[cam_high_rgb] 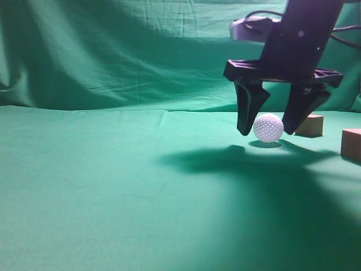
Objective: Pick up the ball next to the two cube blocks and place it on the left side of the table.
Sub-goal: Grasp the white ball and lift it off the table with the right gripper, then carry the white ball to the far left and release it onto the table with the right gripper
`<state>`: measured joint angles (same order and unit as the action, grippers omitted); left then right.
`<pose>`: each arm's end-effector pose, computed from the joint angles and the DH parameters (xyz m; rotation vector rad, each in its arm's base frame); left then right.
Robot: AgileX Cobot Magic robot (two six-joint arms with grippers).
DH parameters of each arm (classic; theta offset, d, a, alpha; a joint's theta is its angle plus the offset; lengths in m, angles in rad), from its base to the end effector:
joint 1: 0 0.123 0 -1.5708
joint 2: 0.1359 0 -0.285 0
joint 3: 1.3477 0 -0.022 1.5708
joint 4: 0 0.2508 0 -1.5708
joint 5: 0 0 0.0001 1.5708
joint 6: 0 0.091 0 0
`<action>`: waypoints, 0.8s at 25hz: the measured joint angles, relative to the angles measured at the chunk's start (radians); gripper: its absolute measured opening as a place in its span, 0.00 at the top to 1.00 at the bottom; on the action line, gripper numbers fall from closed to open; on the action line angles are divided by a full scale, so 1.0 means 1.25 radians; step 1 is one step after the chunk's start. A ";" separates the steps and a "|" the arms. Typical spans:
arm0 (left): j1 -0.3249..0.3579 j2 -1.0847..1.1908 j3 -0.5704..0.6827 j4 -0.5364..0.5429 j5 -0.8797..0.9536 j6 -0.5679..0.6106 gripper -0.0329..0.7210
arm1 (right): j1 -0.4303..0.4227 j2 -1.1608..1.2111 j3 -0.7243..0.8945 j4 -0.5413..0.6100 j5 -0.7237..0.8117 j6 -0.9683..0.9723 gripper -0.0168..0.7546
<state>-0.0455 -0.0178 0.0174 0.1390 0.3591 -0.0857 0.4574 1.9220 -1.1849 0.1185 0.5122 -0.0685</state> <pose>0.0527 0.0020 0.1762 0.0486 1.8384 0.0441 0.3410 0.1737 0.1573 -0.5925 2.6836 0.2171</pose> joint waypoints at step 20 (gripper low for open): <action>0.000 0.000 0.000 0.000 0.000 0.000 0.96 | 0.240 0.214 -0.596 0.341 0.025 -0.203 0.57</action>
<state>-0.0455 -0.0178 0.0174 0.1390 0.3591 -0.0857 0.7577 2.1900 -1.9293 0.5442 0.5440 -0.3222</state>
